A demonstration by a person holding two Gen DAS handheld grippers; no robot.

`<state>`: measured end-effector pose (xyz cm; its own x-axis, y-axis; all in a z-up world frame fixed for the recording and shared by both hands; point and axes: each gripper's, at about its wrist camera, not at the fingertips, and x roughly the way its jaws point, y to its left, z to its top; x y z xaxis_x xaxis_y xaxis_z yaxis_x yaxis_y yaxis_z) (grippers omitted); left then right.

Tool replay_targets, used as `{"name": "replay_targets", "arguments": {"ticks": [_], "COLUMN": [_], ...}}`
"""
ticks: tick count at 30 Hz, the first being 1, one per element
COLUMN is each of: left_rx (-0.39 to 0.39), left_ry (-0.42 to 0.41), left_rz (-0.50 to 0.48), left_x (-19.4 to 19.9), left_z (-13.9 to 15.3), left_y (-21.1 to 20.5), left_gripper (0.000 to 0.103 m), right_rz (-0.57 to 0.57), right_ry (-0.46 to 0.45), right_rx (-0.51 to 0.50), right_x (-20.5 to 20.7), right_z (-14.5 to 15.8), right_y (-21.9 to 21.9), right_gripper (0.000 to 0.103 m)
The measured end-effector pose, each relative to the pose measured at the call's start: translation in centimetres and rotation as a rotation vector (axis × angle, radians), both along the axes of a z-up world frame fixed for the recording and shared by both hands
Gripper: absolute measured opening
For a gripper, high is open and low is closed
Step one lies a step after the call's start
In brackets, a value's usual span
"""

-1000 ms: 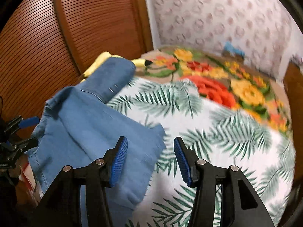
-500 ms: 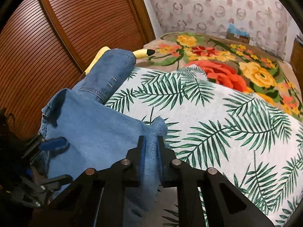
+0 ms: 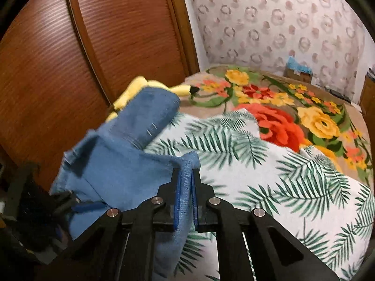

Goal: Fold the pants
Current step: 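Grip the folded jeans edge with the right tool and press it flat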

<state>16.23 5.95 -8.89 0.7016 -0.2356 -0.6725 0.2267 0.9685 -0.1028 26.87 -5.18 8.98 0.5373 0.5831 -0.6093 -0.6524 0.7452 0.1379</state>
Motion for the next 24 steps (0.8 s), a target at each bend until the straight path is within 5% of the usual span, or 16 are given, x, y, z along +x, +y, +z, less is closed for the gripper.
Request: {"name": "replay_targets", "arguments": {"ticks": [2,11,24], "left_rx": [-0.002,0.003,0.01], "left_ry": [-0.003,0.002,0.003], "left_rz": [-0.001,0.002,0.004], "left_x": [-0.1,-0.1,-0.1], "left_z": [0.0,-0.2,-0.3], "left_y": [0.1,0.3,0.2], "left_gripper": [0.069,0.069,0.069], "right_rz": [-0.036,-0.072,-0.006], "right_ry": [0.0,0.097,0.139], "right_rx": [-0.029,-0.016,-0.014], "right_x": [-0.1,-0.5,1.6], "right_z": [-0.9,-4.7,-5.0], "right_y": [-1.0,-4.9,-0.8], "right_gripper": [0.02,0.021,0.025]}}
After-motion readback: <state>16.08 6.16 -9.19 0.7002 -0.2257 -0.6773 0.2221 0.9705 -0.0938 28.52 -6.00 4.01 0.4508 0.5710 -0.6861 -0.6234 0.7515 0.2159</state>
